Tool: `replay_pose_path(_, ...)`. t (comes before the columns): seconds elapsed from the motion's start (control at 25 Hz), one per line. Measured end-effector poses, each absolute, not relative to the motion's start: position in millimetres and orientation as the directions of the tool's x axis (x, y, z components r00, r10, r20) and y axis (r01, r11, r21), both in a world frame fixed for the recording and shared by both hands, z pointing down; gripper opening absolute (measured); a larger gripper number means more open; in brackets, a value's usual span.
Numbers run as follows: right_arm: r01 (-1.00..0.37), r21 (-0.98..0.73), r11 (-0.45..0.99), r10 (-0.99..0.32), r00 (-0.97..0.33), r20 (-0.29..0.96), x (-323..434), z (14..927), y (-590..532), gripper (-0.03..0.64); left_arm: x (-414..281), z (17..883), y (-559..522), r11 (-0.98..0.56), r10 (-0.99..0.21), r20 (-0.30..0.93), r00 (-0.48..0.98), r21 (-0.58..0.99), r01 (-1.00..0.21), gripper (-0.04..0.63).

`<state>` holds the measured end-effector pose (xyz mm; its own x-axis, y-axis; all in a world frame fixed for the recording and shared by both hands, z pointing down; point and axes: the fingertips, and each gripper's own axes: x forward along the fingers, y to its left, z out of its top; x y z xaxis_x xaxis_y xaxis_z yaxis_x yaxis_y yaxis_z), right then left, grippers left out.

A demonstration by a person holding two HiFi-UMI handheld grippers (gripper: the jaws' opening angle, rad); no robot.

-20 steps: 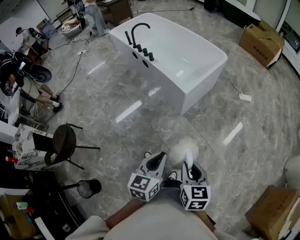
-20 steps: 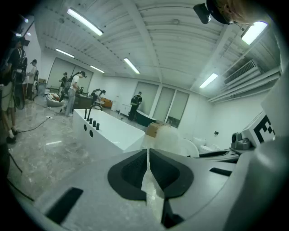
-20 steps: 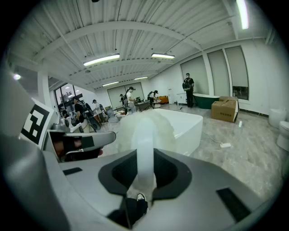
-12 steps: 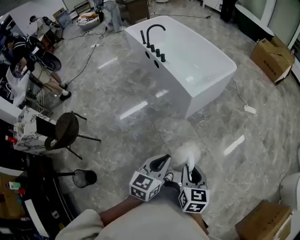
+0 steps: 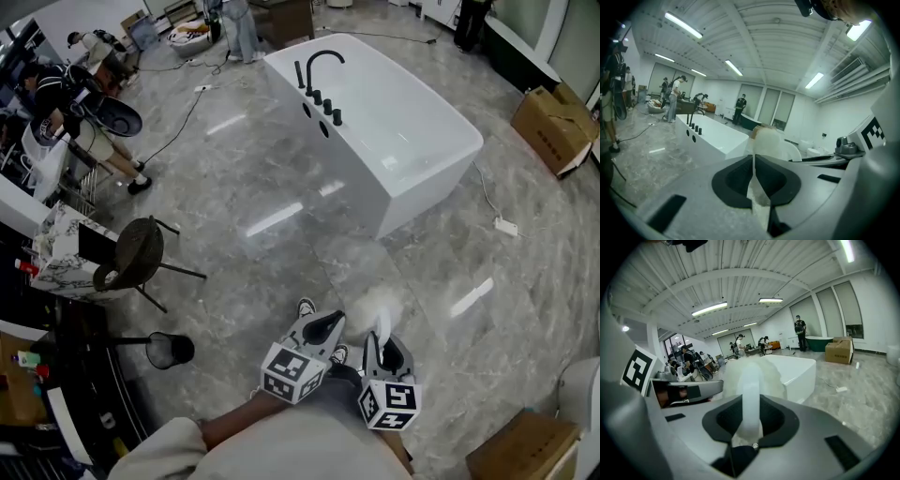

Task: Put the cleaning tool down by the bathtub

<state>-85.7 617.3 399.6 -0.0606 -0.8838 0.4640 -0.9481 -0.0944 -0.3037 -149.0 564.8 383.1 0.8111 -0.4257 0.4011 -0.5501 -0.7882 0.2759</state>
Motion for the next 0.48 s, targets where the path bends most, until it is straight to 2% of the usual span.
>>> replay_pose_path(0.48,-0.949,-0.303,-0.082,-0.887,-0.069,0.457,-73,399,580,0.077,-147,382,521,-0.771,-0.453,0.393,0.8,0.278,-0.573,0.009)
